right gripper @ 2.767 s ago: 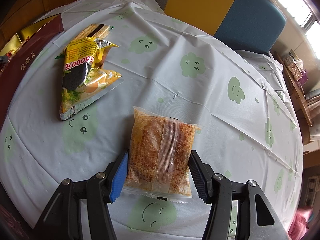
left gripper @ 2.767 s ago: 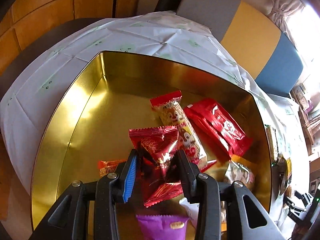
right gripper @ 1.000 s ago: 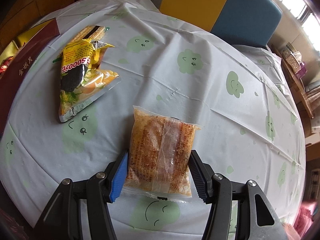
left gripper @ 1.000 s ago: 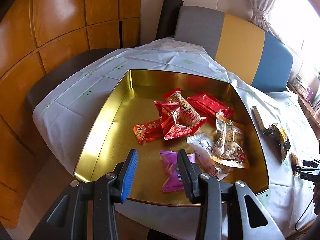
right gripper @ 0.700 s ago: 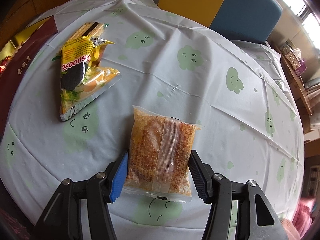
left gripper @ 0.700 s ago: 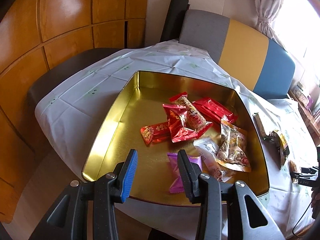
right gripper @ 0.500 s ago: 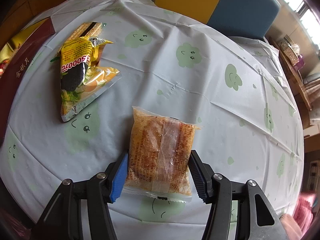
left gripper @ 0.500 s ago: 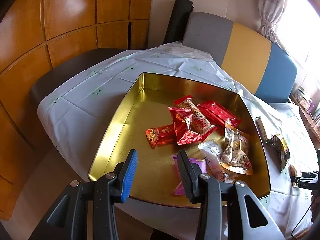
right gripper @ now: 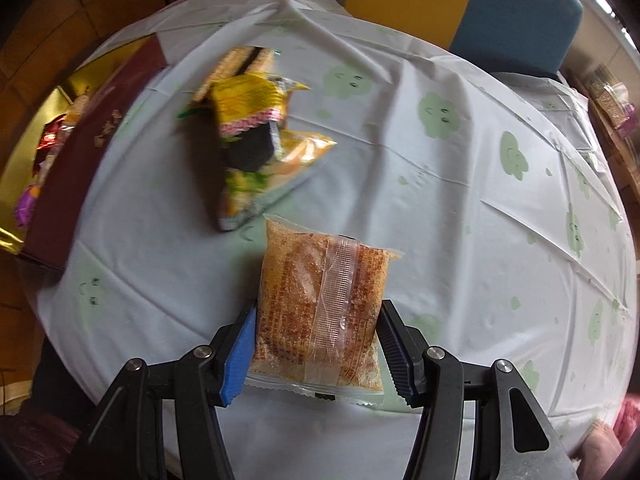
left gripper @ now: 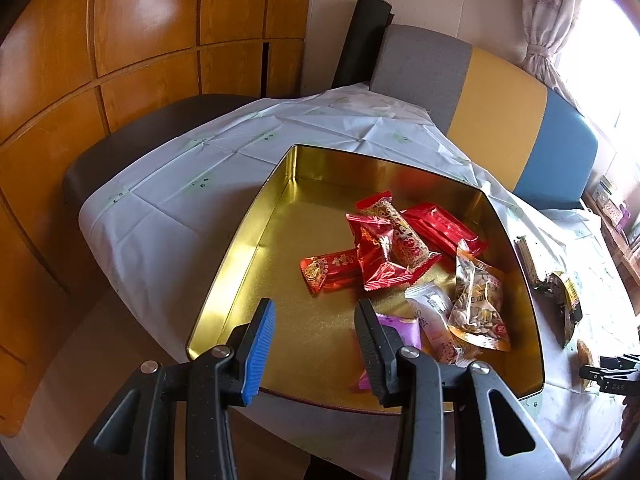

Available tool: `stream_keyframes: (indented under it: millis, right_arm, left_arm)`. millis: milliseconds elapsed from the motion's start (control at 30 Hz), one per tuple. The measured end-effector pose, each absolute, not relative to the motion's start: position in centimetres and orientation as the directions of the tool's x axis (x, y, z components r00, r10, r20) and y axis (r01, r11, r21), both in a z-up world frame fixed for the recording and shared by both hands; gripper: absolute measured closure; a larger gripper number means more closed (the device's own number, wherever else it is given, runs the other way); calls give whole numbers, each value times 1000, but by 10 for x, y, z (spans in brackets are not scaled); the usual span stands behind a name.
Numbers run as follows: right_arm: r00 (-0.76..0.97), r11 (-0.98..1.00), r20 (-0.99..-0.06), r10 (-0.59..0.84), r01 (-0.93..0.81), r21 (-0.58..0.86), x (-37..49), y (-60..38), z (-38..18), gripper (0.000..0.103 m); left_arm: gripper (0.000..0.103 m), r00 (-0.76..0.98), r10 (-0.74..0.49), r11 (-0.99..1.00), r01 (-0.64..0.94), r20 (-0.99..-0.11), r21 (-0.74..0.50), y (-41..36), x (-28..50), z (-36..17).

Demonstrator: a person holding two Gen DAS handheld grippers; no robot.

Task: Organize snacks
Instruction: 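Carry the clear rice-cracker packet into the tin and open the right tool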

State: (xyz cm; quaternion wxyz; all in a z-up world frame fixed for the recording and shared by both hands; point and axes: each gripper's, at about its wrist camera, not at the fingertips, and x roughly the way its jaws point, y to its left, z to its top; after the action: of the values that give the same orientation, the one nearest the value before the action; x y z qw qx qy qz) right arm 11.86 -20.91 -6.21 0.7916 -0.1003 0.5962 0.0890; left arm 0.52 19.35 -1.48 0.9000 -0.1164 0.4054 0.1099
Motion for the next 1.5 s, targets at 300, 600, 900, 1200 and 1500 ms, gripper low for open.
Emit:
stream_keyframes:
  millis: [300, 600, 900, 1200, 1500]
  right_arm:
    - [325, 928, -934, 149, -371, 19, 118, -161, -32, 44]
    - [348, 831, -887, 303, -552, 68, 95, -73, 5, 44]
    - [283, 730, -883, 375, -677, 93, 92, 27, -7, 44]
    - [195, 717, -913, 358, -684, 135, 104, 71, -34, 44]
    - [186, 736, -929, 319, -666, 119, 120, 106, -68, 43]
  left_arm:
    - [61, 651, 142, 932, -341, -745, -121, 210, 0, -10]
    - [61, 645, 172, 915, -385, -745, -122, 225, -3, -9]
    - [61, 637, 176, 906, -403, -750, -130, 234, -3, -12]
    - [61, 631, 159, 906, -400, -760, -142, 236, -2, -19]
    - [61, 630, 155, 907, -397, -761, -144, 235, -2, -20]
